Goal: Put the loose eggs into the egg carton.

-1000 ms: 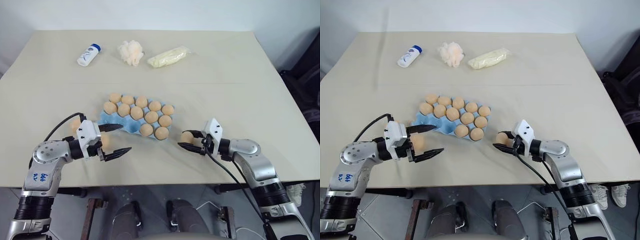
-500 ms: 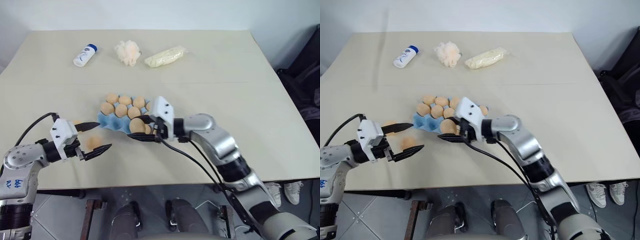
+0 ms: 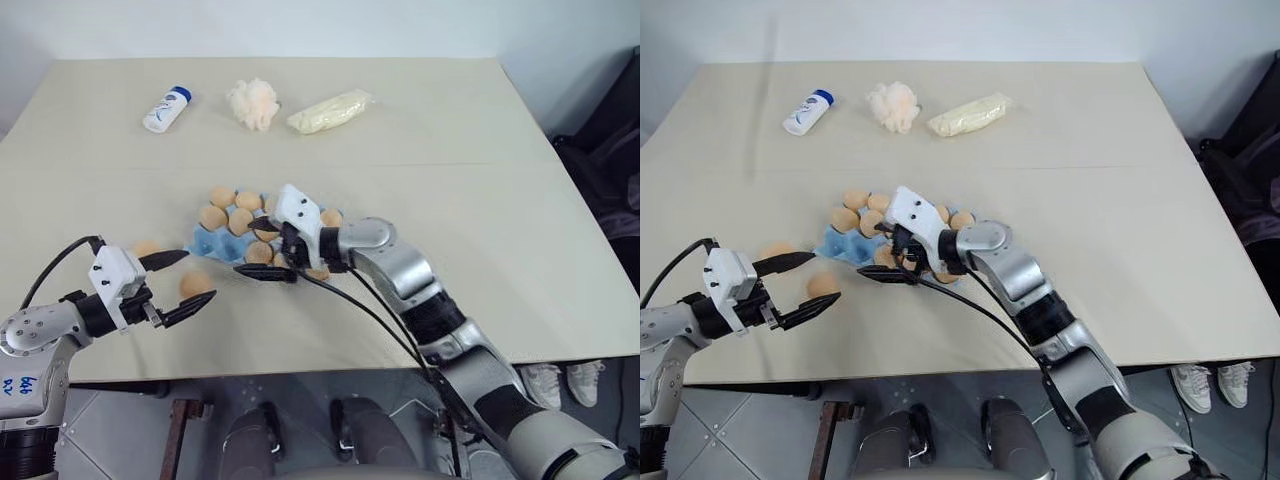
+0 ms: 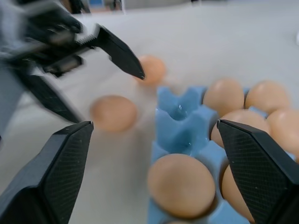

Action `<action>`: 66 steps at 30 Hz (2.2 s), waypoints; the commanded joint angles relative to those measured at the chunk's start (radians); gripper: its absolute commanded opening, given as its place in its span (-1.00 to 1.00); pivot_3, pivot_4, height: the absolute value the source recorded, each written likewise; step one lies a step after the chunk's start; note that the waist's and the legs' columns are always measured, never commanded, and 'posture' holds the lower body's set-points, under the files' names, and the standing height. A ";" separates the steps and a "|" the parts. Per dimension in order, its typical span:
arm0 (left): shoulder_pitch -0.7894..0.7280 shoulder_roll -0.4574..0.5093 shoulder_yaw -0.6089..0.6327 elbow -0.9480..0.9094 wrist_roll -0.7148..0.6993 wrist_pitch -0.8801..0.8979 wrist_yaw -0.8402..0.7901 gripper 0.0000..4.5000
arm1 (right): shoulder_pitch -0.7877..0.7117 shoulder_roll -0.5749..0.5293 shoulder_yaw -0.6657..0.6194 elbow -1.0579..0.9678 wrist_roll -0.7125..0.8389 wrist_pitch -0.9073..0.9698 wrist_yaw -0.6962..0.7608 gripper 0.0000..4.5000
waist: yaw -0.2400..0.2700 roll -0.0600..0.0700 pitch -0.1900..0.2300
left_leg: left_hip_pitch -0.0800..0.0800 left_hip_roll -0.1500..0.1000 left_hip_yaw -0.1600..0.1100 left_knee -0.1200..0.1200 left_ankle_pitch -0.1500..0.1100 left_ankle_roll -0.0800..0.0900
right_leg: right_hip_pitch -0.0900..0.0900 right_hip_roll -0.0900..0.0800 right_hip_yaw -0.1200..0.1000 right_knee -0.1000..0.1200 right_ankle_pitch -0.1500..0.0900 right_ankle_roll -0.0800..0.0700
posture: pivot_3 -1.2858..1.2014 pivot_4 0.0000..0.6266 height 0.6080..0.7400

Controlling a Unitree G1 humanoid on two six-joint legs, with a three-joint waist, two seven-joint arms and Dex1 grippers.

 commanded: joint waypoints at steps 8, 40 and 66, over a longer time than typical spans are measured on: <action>-0.121 -0.030 -0.116 -0.023 -0.003 0.026 -0.012 1.00 | 0.359 -0.326 -0.278 -0.199 0.159 -0.206 0.202 0.99 | 0.016 0.000 0.000 | 0.000 -0.001 0.000 0.002 0.000 0.001 | 0.001 0.001 0.000 -0.002 0.000 0.001 | 0.03 -0.52 1.00; 0.233 -0.049 0.202 -0.046 -0.046 0.003 -0.006 1.00 | 0.440 -0.342 -0.294 -0.314 0.250 -0.214 0.180 0.99 | -0.005 0.000 0.000 | 0.008 -0.001 0.000 -0.002 -0.008 0.001 | 0.007 -0.002 0.001 -0.004 -0.001 -0.001 | 0.03 -0.52 1.00; -0.008 -0.110 -0.006 0.056 -0.040 -0.039 0.056 0.23 | 0.504 -0.332 -0.261 -0.402 0.237 -0.177 0.085 1.00 | 0.019 0.000 0.000 | 0.008 0.001 0.001 0.002 -0.005 0.004 | 0.007 0.002 0.003 -0.002 0.000 0.000 | 0.03 -0.52 1.00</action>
